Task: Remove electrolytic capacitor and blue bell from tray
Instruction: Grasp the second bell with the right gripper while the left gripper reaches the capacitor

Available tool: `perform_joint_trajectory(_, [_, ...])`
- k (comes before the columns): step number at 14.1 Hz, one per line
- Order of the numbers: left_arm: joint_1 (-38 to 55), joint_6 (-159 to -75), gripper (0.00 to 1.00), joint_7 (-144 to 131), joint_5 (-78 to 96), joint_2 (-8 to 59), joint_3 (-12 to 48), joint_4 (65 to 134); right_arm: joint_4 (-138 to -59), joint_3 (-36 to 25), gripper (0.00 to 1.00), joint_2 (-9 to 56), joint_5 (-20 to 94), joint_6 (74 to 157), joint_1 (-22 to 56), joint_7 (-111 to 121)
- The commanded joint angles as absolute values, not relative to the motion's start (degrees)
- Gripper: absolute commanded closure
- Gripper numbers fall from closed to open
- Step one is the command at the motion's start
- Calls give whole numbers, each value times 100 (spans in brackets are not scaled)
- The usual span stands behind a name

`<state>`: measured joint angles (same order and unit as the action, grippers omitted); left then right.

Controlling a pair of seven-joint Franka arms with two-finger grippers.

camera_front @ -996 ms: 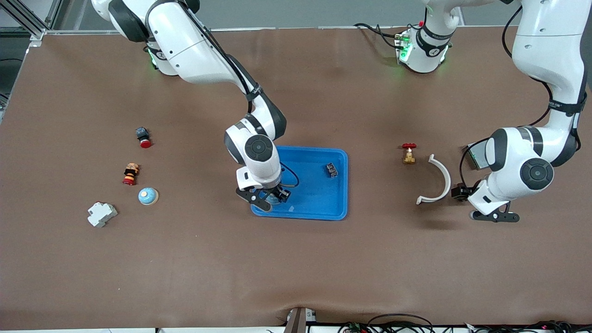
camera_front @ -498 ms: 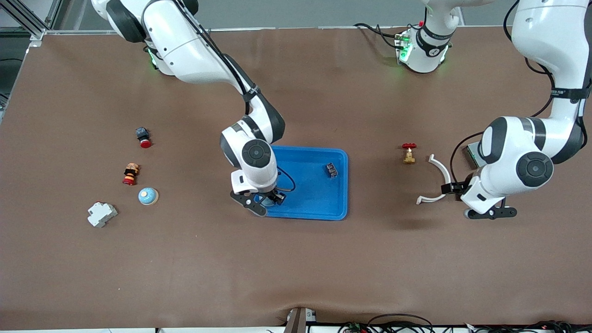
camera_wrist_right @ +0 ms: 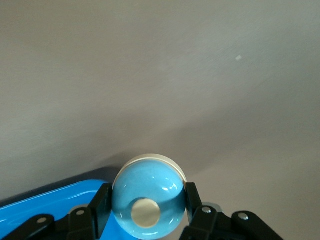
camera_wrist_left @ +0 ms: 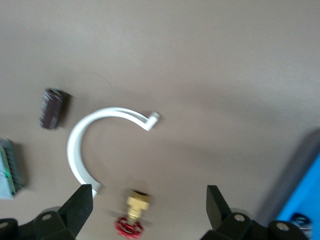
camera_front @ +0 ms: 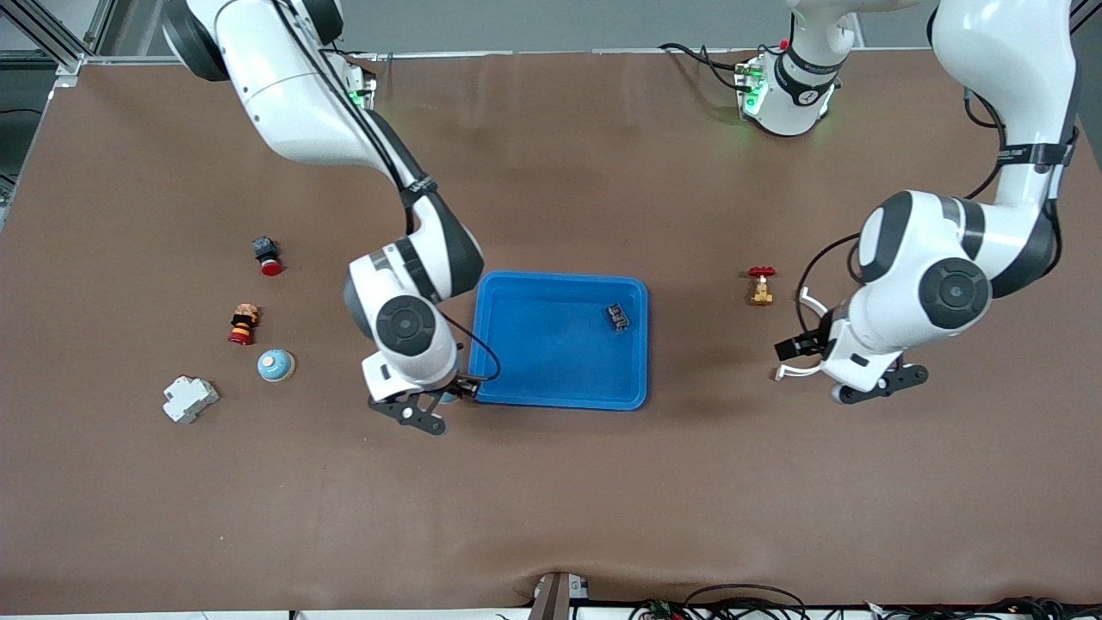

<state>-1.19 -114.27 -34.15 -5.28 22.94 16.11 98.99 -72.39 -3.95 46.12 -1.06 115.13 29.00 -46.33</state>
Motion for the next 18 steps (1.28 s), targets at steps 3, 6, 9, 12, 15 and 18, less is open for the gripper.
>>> perform_joint_trajectory(3, [209, -11312, 0, -4691, -457, 2539, 1907, 9388, -7725, -308, 100, 4158, -114, 11426, 2348, -3527])
perform_joint_trajectory(6, [710, -11312, 0, -5631, -466, 2820, 1899, 9089, -7875, -308, 100, 4026, -106, 11426, 1970, -2772])
perform_joint_trajectory(9, [1062, -11390, 0, -6212, -518, 3058, 1898, 9070, -7928, -299, 100, 3982, -105, 11435, 1513, -1840])
perform_joint_trajectory(12, [1265, -11671, 0, -6730, -527, 3269, 1890, 9070, -7937, -290, 100, 3990, -79, 11461, 1188, -1224])
perform_joint_trajectory(15, [1432, -12049, 0, -7311, -536, 3462, 1890, 9062, -8146, -281, 100, 3990, 52, 11758, 827, -469])
perform_joint_trajectory(18, [1652, -12252, 0, -7769, -545, 3691, 1837, 9062, -8235, -290, 100, 4034, 220, 12040, 423, 420])
